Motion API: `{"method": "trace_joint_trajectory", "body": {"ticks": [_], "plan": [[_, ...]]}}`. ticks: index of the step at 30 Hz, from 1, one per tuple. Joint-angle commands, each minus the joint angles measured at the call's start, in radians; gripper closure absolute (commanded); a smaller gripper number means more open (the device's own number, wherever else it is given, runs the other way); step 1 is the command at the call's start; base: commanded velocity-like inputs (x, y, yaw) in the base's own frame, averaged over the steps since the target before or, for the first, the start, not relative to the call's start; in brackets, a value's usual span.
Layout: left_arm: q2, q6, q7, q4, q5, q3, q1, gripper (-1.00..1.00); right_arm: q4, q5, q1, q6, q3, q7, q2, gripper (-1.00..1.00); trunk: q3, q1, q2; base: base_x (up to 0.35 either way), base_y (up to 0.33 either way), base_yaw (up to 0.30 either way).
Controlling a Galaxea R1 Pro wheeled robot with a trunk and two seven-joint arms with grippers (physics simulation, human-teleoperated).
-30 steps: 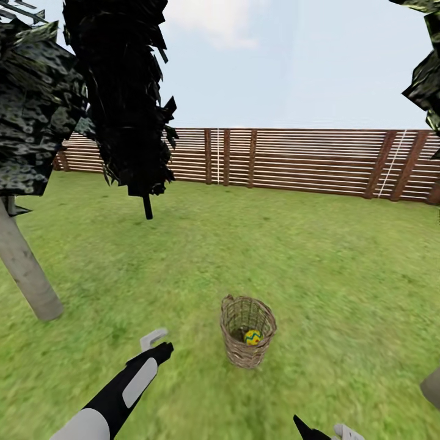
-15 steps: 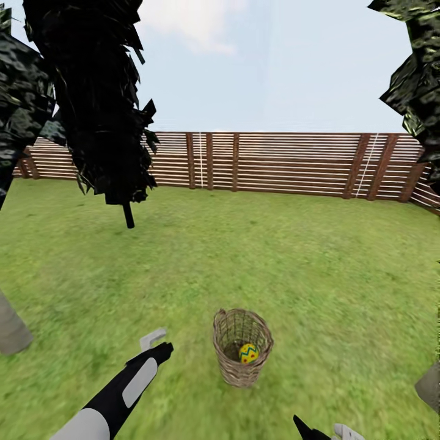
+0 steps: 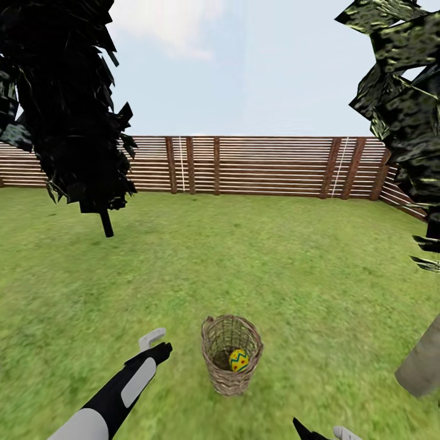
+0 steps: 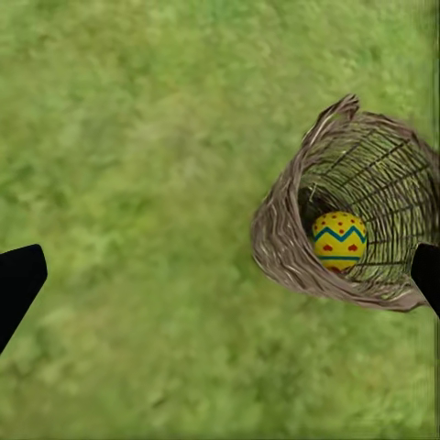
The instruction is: Take the three Easter eggs out of the wicker basket on the lawn in the garden, then place them on the lawn next to a single tree (choose any tree) so that all three eggs are next to the same tree and none are left in the basket.
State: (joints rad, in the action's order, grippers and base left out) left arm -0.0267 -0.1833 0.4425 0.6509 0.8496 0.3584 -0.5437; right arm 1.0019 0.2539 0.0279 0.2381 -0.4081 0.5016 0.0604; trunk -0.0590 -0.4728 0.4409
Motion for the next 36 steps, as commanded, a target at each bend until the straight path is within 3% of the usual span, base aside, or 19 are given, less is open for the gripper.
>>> {"method": "trace_joint_trajectory", "body": {"ticks": [1,26,36], "plan": [[-0.002,-0.002,0.007,0.002,0.006,0.007,-0.001,-1.0,0.001,0.01,0.0,0.01,-0.003,0.004,0.001,-1.0,-0.001,-0.001,0.002,0.006,0.004,-0.212],[0.0,-0.002,-0.005,0.002,0.002,0.007,-0.001,-1.0,-0.005,0.01,0.0,0.009,-0.003,0.005,0.0,-1.0,0.028,-0.001,0.002,0.187,0.159,-0.209],[0.0,-0.001,-0.004,0.002,0.002,0.007,-0.001,-1.0,-0.005,0.011,-0.001,0.011,-0.004,0.004,-0.001,-1.0,0.03,-0.001,0.002,0.241,0.184,-0.039]]}}
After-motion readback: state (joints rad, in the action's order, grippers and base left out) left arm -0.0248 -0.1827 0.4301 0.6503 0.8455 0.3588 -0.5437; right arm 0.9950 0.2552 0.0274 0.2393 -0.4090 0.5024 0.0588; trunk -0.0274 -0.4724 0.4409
